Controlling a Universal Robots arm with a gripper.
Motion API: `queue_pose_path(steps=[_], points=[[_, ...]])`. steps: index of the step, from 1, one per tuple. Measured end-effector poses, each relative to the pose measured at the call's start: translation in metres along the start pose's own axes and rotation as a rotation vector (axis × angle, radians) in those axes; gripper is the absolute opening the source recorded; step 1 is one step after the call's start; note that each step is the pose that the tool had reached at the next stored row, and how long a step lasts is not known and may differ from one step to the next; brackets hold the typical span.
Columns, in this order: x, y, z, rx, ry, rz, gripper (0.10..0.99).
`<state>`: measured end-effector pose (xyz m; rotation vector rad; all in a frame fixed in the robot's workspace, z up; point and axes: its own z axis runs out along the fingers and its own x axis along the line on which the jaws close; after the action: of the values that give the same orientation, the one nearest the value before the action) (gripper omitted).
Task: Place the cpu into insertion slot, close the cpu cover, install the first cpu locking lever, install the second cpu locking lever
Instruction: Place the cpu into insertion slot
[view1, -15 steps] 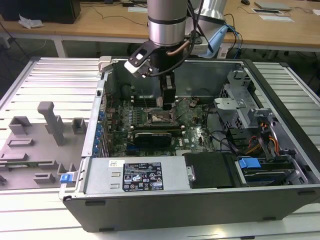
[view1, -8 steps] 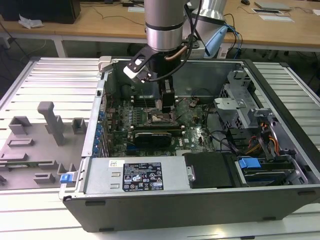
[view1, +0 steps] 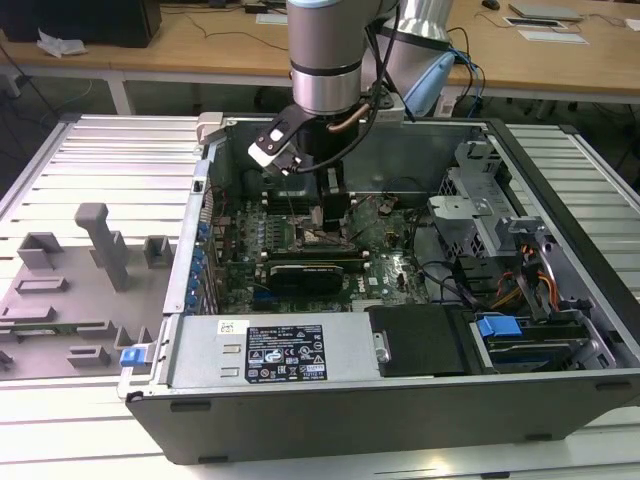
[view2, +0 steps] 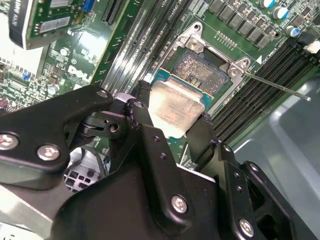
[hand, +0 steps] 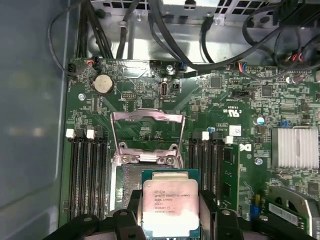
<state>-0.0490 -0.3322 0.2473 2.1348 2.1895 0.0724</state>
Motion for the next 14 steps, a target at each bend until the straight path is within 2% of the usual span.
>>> queue_pose_path(steps=[5, 11, 14], points=[[0.0048, -0.0006, 0.008, 0.001, -0.0042, 0.031, 0.537], [0.0096, -0.0011, 0.0142, 0.001, -0.0054, 0.039, 0.537], [0.0126, -0.0017, 0.0218, 0.001, -0.0054, 0.04, 0.537]])
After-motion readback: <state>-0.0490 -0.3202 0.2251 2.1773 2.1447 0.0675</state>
